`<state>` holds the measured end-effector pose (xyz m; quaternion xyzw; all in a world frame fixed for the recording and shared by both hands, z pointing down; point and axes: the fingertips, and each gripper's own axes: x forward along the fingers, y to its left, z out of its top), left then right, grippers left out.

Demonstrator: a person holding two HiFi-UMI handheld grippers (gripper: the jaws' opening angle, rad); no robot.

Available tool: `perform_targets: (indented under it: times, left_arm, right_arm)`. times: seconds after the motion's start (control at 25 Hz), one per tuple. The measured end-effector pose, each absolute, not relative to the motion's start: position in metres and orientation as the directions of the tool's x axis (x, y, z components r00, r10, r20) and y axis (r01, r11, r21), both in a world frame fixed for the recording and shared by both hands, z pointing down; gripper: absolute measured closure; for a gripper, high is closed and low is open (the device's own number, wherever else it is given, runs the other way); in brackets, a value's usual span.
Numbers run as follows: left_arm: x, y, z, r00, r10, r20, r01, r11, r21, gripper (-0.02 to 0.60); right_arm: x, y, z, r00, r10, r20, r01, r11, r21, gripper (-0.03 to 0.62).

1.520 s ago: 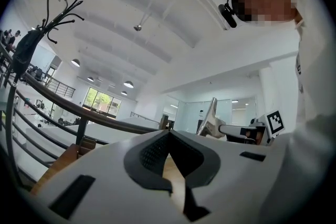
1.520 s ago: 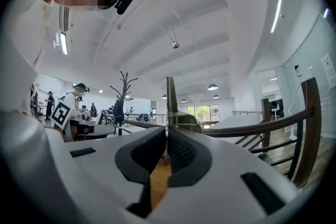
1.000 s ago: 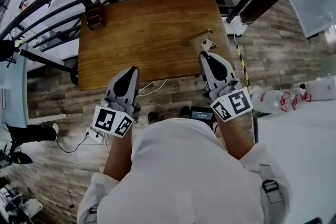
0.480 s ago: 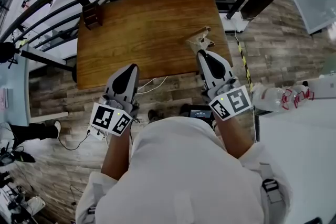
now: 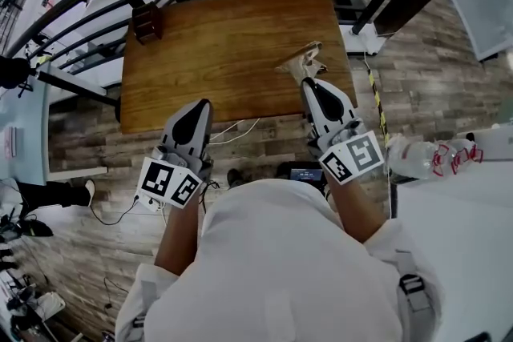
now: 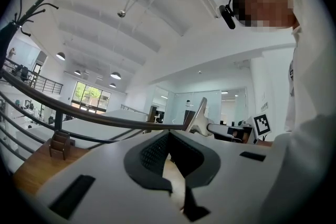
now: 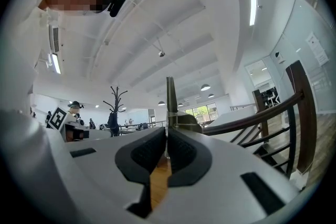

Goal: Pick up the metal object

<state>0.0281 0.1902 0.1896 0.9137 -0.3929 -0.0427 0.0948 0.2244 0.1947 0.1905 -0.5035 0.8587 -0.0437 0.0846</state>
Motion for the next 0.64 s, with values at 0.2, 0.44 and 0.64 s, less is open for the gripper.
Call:
perform_targets:
  times: [0.2,0.44,0.64]
  left_arm:
    - [0.039,0.190,0.189,0.680,-0.733,-0.002,-0.718,-0.666,0.203,0.569]
    - [0.069,0.189,0.191,0.683,-0.730,0.005,-0.716,-0.668,0.204,0.569]
    - [0.097,0.190,0.203,0.681,-0.732,0.017,-0.715,-0.660,0.232,0.569]
  right_arm:
    - [0.236,0.191,0.190,-0.489,-0.865,-0.110,-0.848,0.502,-0.169,0.569]
    - [0.262,0.188,0.192,-0.497,-0.859,-0.120,-0.841,0.512,-0.177,0.569]
    - [0.290,0.189,0.202,-0.500,-0.860,-0.106,-0.838,0.511,-0.193,0.569]
